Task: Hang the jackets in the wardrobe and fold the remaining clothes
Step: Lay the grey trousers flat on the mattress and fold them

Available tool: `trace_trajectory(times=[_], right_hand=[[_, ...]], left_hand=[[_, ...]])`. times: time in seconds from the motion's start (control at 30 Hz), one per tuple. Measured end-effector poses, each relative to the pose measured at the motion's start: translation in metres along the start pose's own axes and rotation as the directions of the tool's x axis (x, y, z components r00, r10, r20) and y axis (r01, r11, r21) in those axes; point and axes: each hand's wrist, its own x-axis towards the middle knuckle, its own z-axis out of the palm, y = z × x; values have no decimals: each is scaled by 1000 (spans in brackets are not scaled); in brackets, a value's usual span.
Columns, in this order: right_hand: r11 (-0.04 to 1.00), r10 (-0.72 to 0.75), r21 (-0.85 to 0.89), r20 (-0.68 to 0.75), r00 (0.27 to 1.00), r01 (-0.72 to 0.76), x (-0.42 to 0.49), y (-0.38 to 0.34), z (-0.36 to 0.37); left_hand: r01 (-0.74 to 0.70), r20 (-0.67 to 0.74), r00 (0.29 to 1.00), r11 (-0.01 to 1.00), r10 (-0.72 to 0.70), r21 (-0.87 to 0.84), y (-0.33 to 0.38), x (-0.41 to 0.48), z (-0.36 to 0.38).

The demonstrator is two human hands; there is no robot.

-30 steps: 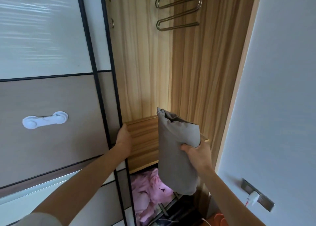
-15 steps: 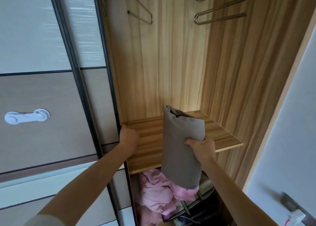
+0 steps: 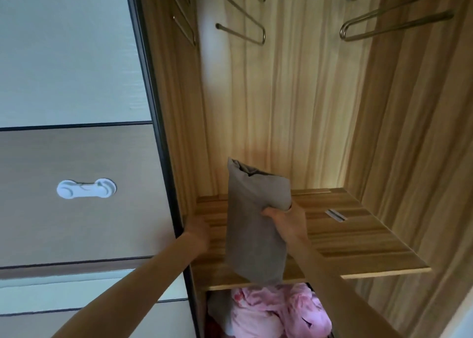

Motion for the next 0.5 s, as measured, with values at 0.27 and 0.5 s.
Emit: trace_trajectory(times=[0.27, 0.5], right_hand=[[970, 173, 138, 174, 969, -198, 48, 24, 28], [828, 449, 186, 345, 825, -528, 85, 57, 38]], left_hand=[[220, 176, 972, 861, -155, -459, 10, 10, 13], [331, 55, 900, 597, -431, -731, -24, 31, 50]])
